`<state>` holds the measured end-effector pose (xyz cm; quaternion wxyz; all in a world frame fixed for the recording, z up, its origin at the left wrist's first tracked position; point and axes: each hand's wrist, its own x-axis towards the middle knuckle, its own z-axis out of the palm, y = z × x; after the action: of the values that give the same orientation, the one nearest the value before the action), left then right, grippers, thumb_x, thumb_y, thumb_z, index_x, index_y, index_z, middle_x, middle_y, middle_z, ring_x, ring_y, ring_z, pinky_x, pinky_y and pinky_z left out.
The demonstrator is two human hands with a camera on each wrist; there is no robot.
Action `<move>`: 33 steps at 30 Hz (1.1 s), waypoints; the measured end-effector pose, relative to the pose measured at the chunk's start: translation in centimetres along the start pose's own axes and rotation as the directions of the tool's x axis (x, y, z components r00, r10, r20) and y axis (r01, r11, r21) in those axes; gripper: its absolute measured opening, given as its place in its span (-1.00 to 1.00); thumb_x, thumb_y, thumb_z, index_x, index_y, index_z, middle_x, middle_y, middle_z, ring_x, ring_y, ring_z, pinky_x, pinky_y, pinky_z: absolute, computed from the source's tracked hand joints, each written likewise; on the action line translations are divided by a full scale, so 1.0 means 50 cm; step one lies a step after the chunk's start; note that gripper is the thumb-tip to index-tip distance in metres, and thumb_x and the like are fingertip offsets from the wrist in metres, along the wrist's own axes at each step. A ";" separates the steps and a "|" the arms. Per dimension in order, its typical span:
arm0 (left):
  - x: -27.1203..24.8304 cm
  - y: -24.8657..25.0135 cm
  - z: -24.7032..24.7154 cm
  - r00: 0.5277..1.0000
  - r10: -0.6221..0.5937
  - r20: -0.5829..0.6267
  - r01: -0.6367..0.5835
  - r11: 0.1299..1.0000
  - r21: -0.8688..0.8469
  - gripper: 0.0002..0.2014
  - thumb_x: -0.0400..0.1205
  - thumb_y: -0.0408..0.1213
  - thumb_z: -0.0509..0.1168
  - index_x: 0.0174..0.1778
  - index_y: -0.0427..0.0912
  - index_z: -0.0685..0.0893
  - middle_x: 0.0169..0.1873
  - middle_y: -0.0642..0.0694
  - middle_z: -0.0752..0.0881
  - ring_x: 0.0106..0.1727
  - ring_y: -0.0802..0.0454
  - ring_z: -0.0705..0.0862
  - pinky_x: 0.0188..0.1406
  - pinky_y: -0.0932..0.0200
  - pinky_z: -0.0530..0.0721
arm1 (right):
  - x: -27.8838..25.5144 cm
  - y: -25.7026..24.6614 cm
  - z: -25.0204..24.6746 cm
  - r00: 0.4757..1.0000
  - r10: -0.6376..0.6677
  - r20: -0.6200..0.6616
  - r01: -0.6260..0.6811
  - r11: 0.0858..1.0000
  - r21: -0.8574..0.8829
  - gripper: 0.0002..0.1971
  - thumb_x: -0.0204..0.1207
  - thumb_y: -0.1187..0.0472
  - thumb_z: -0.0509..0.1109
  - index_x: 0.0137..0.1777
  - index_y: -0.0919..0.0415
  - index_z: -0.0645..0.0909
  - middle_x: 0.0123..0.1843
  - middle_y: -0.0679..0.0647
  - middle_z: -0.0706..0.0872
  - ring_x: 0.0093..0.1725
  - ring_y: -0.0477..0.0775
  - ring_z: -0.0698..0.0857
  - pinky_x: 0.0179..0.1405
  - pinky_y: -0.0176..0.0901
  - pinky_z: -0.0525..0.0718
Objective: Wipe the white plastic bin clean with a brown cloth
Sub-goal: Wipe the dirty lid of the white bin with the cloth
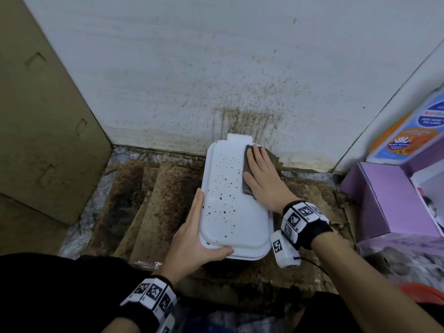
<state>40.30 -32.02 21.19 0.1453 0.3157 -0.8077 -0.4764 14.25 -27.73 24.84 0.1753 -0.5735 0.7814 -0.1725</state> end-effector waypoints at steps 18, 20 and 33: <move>0.003 -0.017 0.014 0.999 0.039 -0.030 -0.040 0.999 -0.029 0.38 0.27 0.26 0.66 0.77 0.32 -0.25 0.73 0.48 -0.20 0.72 0.51 -0.06 0.60 0.16 0.26 | -0.223 -0.094 0.091 0.976 -0.003 -0.218 0.009 1.000 0.026 -0.39 0.83 0.11 0.09 0.80 0.11 -0.03 0.84 -0.06 -0.11 0.80 -0.07 -0.23 0.80 -0.03 -0.11; 0.003 -0.016 0.014 0.999 0.044 -0.024 -0.045 0.998 -0.038 0.37 0.29 0.24 0.67 0.77 0.31 -0.25 0.73 0.48 -0.20 0.73 0.48 -0.06 0.61 0.17 0.23 | -0.210 -0.086 0.073 0.987 -0.019 -0.161 0.030 0.997 0.066 -0.40 0.85 0.12 0.07 0.81 0.10 -0.06 0.83 -0.10 -0.18 0.79 -0.11 -0.29 0.79 -0.06 -0.15; 0.005 -0.009 0.008 1.000 0.026 0.000 -0.026 0.995 -0.100 0.35 0.29 0.29 0.66 0.72 0.47 -0.27 0.72 0.52 -0.17 0.76 0.37 -0.01 0.67 -0.02 0.29 | 0.028 0.010 -0.049 0.992 0.014 0.128 -0.024 0.997 0.077 -0.36 0.86 0.01 -0.04 0.79 0.17 -0.27 0.78 0.05 -0.45 0.73 0.11 -0.48 0.72 0.08 -0.32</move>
<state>40.08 -32.08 20.60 0.1668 0.2970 -0.7869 -0.5145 12.28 -28.77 26.65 0.2487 -0.5686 0.7667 -0.1642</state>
